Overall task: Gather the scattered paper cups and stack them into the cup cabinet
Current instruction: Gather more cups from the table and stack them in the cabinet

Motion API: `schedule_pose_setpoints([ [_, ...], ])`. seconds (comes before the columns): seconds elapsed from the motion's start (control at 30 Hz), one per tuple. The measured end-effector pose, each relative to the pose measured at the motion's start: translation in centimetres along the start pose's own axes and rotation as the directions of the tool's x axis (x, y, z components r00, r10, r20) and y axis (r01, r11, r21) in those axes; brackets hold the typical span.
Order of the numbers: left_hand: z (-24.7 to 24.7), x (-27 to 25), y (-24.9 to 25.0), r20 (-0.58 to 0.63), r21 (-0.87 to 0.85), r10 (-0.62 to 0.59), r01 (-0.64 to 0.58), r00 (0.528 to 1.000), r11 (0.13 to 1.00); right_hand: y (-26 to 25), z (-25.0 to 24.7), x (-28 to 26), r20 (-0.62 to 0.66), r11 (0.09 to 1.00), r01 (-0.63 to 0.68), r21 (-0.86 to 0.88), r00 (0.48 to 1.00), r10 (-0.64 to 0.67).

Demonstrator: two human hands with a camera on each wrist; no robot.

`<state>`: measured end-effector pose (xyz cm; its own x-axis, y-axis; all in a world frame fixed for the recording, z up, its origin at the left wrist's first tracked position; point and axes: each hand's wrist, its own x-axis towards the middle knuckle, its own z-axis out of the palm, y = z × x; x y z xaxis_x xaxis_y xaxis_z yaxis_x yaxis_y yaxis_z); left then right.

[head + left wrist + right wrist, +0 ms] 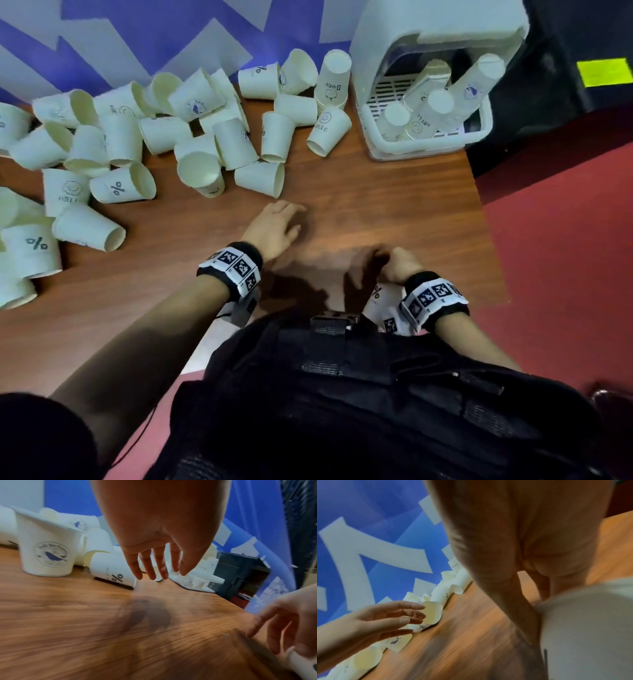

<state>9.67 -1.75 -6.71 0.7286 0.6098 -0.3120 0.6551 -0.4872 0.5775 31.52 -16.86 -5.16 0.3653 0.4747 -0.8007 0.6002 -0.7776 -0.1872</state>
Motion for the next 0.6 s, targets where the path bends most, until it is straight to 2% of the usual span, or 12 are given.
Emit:
schedule_pose_setpoints([
  [0.23,-0.3,0.1,-0.7,0.012,0.013,0.112,-0.112,0.994,0.994,-0.2,1.0,-0.3,-0.196,0.963,0.036,0.267,0.98,0.018],
  [0.43,-0.6,-1.2,-2.5,0.019,0.022,0.098,-0.098,0.995,0.995,-2.3,1.5,0.1,-0.309,0.912,0.139,0.385,0.951,-0.015],
  [0.6,-1.9,-1.7,-4.3,-0.007,0.016,0.072,-0.072,0.997,0.997,-5.2,0.8,0.3,-0.396,0.84,0.299,0.452,0.912,-0.111],
])
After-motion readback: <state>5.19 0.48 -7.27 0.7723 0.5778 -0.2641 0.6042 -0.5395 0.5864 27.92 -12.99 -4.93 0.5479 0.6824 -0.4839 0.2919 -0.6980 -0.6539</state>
